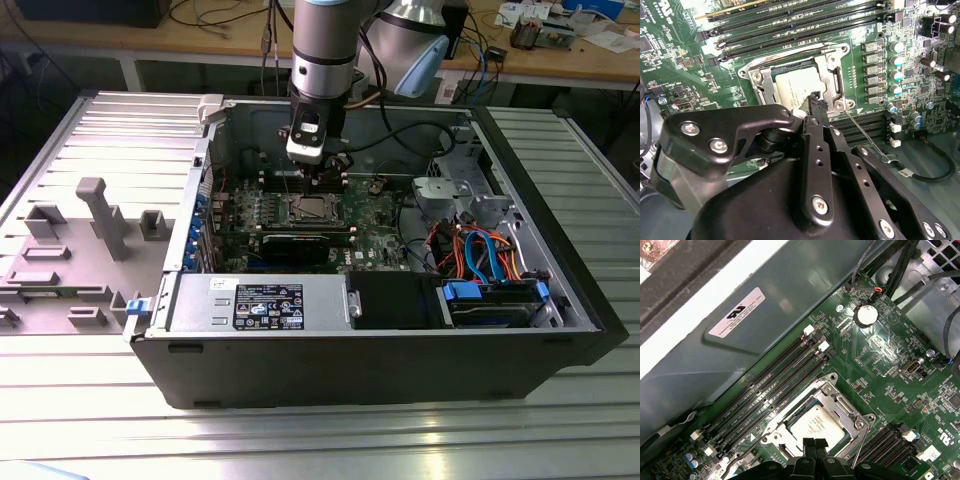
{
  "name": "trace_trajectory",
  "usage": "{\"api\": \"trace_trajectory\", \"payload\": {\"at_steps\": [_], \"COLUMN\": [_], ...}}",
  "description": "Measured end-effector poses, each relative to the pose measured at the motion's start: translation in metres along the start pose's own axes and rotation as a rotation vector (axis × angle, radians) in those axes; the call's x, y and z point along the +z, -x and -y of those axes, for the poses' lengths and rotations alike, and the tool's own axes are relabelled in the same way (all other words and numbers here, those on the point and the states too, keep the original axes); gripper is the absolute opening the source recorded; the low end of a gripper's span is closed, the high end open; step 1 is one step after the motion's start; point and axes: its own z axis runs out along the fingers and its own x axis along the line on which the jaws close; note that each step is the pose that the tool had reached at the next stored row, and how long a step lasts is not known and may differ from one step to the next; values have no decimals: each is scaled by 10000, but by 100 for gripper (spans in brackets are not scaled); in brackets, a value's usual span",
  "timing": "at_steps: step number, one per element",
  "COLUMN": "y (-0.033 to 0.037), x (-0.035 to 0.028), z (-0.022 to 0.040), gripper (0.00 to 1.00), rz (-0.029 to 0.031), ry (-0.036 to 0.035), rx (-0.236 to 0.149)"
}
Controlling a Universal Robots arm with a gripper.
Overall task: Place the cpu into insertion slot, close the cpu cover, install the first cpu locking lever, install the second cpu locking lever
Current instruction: 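Install the first cpu locking lever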
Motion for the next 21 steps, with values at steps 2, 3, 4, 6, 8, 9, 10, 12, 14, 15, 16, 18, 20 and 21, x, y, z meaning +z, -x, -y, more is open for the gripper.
{"api": "trace_trajectory", "payload": {"at_steps": [2,3,4,6,8,9,10,12,14,15,16,18,20,21], "y": [0,0,0,0,0,0,0,0,0,0,0,0,0,0], "x": [0,0,0,0,0,0,0,0,0,0,0,0,0,0], "z": [0,0,0,0,0,0,0,0,0,0,0,0,0,0], "gripper": [11,11,11,11,11,11,11,11,11,11,11,11,11,11], "rz": [1,1,1,1,2,2,2,2,2,2,2,3,3,3], "ry": [0,0,-1,-1,-1,-2,-2,-2,-3,-3,-3,-3,-4,-4], "rx": [-24,-40,-58,-74,-94,-106,-115,-132,-148,-159,-171,-188,-211,-221]}}
